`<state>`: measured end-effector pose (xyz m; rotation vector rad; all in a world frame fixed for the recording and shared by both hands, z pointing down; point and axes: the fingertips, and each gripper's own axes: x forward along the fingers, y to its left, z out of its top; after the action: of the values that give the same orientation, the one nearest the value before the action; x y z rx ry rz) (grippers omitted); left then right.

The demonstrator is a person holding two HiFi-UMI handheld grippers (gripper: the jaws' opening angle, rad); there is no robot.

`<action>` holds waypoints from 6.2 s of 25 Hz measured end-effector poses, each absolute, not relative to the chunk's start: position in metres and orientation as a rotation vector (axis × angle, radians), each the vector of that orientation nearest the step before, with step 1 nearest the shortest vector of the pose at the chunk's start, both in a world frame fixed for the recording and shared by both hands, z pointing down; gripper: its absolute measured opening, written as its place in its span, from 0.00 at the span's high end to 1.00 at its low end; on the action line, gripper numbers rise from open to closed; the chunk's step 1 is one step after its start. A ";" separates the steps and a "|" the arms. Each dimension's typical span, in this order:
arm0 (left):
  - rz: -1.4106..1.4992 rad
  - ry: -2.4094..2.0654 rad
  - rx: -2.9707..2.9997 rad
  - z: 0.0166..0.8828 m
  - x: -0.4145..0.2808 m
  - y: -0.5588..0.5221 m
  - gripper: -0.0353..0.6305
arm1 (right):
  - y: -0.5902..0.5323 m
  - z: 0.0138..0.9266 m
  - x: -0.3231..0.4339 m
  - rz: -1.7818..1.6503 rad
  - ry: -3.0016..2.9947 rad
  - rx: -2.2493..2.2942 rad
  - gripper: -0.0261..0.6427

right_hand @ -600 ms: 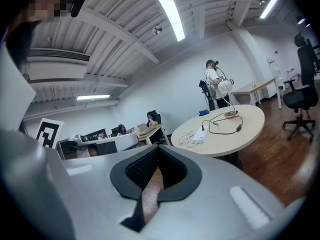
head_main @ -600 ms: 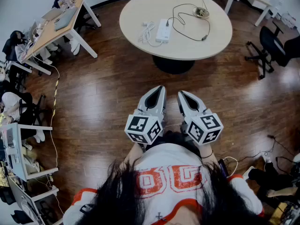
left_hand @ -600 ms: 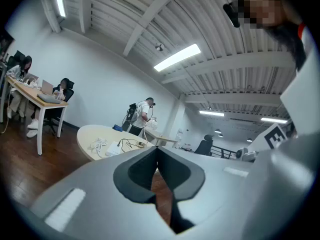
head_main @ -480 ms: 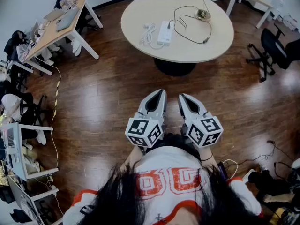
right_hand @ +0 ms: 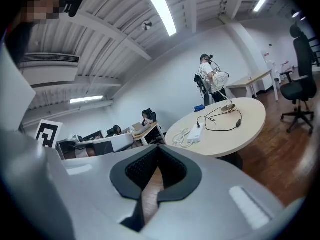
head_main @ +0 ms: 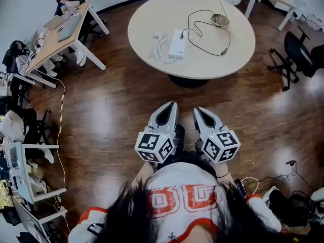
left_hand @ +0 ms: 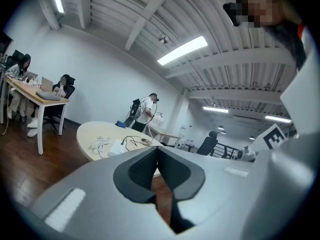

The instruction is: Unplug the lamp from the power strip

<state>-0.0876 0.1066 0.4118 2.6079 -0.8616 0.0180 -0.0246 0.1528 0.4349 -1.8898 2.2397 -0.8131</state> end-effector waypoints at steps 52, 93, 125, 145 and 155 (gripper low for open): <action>0.515 -1.197 2.141 0.600 0.056 -0.177 0.95 | -0.155 0.555 0.135 -0.742 3.124 -1.805 0.96; 0.751 -1.061 1.894 0.638 0.081 -0.196 0.95 | -0.226 0.624 0.105 -0.735 3.413 -1.541 0.78; 0.776 -0.987 1.968 0.640 0.080 -0.203 0.95 | -0.169 0.621 0.151 -1.210 3.165 -1.880 0.67; 0.372 -0.862 2.348 0.512 0.079 -0.168 0.95 | -0.152 0.516 0.159 -1.033 2.483 -2.059 0.96; 0.162 -0.805 2.436 0.456 0.057 -0.144 0.95 | -0.121 0.471 0.134 -0.965 2.307 -2.031 0.96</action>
<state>0.0571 -0.1443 0.4556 2.4360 -0.8054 0.1622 0.1342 -0.1208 0.4714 -2.0311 2.3074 -0.9646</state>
